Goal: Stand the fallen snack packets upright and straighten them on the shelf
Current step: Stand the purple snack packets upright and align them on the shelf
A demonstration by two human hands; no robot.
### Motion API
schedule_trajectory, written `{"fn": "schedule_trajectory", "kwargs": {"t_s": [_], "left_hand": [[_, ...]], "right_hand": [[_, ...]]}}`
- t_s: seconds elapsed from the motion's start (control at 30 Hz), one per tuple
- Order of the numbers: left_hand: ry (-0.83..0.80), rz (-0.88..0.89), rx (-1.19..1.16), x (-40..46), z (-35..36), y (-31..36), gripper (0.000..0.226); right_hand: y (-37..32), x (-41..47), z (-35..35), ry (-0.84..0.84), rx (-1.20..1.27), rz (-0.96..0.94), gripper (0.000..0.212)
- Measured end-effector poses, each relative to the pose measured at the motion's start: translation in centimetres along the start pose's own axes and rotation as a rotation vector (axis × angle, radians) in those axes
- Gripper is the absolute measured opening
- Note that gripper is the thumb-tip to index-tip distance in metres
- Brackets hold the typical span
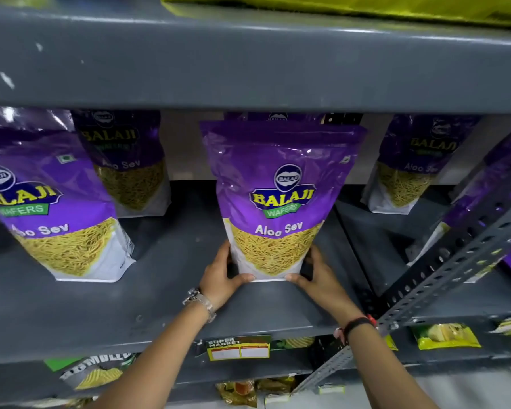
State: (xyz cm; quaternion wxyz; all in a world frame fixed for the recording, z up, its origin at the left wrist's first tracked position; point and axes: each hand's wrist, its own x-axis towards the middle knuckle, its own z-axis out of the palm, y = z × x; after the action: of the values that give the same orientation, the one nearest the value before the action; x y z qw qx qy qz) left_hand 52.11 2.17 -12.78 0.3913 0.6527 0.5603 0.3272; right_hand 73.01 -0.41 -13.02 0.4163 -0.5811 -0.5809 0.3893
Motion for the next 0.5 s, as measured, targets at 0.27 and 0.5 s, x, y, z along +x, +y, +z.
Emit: {"fn": "schedule_trajectory", "kwargs": {"t_s": [0.27, 0.5], "left_hand": [[0.004, 0.021, 0.048, -0.7, 1.9, 0.1, 0.074], [0.030, 0.049, 0.074, -0.7, 1.9, 0.2, 0.073]], "right_hand": [[0.0, -1.6, -0.6, 0.053, -0.218, 0.032, 0.072], [0.3, -1.6, -0.6, 0.062, -0.233, 0.075, 0.077]]}}
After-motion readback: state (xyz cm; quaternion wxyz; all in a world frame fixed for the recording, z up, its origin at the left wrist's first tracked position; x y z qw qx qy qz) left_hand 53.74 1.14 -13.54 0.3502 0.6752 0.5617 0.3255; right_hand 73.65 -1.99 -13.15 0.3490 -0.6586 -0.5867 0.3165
